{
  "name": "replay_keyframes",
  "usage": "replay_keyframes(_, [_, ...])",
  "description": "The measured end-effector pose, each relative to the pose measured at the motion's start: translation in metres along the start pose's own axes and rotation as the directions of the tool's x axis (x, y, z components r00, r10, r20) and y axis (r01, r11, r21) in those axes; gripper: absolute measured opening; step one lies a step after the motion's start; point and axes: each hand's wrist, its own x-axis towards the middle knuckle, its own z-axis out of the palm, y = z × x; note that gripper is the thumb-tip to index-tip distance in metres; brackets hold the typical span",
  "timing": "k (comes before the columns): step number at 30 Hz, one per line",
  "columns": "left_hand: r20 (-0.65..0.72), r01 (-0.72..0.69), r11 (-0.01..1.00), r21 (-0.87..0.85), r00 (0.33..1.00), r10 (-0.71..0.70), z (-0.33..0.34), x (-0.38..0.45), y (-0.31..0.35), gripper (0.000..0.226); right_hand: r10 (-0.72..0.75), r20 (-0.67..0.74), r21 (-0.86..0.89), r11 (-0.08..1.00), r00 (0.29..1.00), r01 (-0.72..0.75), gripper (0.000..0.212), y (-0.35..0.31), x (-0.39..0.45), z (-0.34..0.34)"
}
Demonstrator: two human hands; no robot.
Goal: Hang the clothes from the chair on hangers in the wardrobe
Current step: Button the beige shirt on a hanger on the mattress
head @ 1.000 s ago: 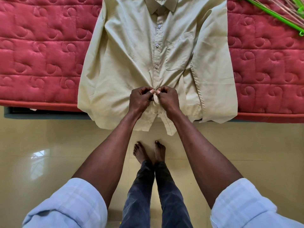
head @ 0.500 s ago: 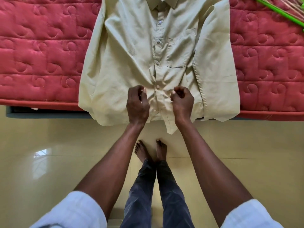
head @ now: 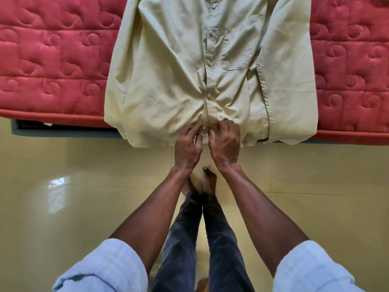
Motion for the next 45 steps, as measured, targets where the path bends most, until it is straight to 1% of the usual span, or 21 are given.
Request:
replay_keyframes(3, [-0.01, 0.025, 0.999, -0.032, 1.0, -0.026, 0.001, 0.002, -0.001, 0.022, -0.044, 0.021, -0.082, 0.996, 0.999, 0.045, 0.034, 0.003, 0.002, 0.001])
replay_keyframes(5, [-0.018, 0.043, 0.997, -0.059, 0.999, -0.044, 0.002, 0.003, -0.001, 0.02, -0.052, 0.031, -0.094, 0.994, 0.998, 0.055, 0.031, 0.004, 0.003, 0.001])
replay_keyframes(8, [-0.031, 0.044, 0.997, -0.068, 0.998, -0.046, 0.001, 0.004, 0.001, 0.016, -0.06, 0.015, -0.039, 0.997, 0.998, 0.061, 0.022, 0.001, 0.002, 0.0])
replay_keyframes(10, [-0.026, 0.04, 0.997, -0.062, 0.999, -0.042, 0.002, 0.005, 0.0, 0.015, -0.031, -0.007, 0.021, 0.999, 0.999, 0.032, 0.018, -0.001, 0.0, -0.004])
replay_keyframes(12, [-0.014, 0.055, 0.998, -0.044, 0.998, -0.055, 0.003, 0.005, 0.0, 0.014, 0.043, -0.005, 0.112, 0.993, 0.999, -0.042, 0.018, -0.003, -0.001, -0.008])
replay_keyframes(14, [-0.007, 0.083, 0.996, -0.036, 0.997, -0.083, 0.004, 0.006, 0.001, 0.014, 0.13, 0.034, 0.221, 0.966, 0.991, -0.134, 0.019, -0.004, -0.001, -0.013])
replay_keyframes(17, [0.009, 0.152, 0.984, -0.096, 0.988, -0.151, 0.004, 0.008, 0.01, 0.01, 0.278, 0.153, 0.389, 0.865, 0.949, -0.316, 0.015, -0.005, 0.001, -0.02])
replay_keyframes(19, [0.026, 0.205, 0.965, -0.164, 0.979, -0.203, 0.003, 0.008, 0.016, 0.007, 0.338, 0.235, 0.436, 0.801, 0.912, -0.409, 0.009, -0.002, 0.003, -0.02])
replay_keyframes(21, [0.058, 0.237, 0.945, -0.224, 0.971, -0.23, 0.002, 0.005, 0.021, 0.005, 0.38, 0.3, 0.468, 0.741, 0.875, -0.482, 0.009, 0.0, 0.003, -0.018])
replay_keyframes(24, [0.073, 0.266, 0.926, -0.268, 0.964, -0.256, 0.003, -0.001, 0.024, 0.004, 0.415, 0.357, 0.497, 0.674, 0.837, -0.547, 0.01, 0.001, 0.005, -0.017])
replay_keyframes(31, [0.067, 0.319, 0.897, -0.305, 0.947, -0.314, 0.008, 0.0, 0.034, 0.006, 0.438, 0.425, 0.574, 0.546, 0.792, -0.61, 0.011, -0.002, 0.007, -0.022])
replay_keyframes(40, [0.042, 0.44, 0.847, -0.298, 0.893, -0.449, 0.015, 0.003, 0.033, 0.01, 0.415, 0.473, 0.579, 0.518, 0.777, -0.629, 0.008, 0.004, 0.003, -0.023])
replay_keyframes(42, [0.038, 0.452, 0.847, -0.28, 0.887, -0.461, 0.016, 0.004, 0.031, 0.011, 0.404, 0.48, 0.576, 0.525, 0.779, -0.627, 0.009, 0.003, 0.001, -0.023])
replay_keyframes(45, [0.062, 0.438, 0.855, -0.278, 0.896, -0.44, 0.016, 0.004, 0.03, 0.011, 0.431, 0.455, 0.575, 0.526, 0.779, -0.627, 0.009, 0.001, -0.001, -0.022])
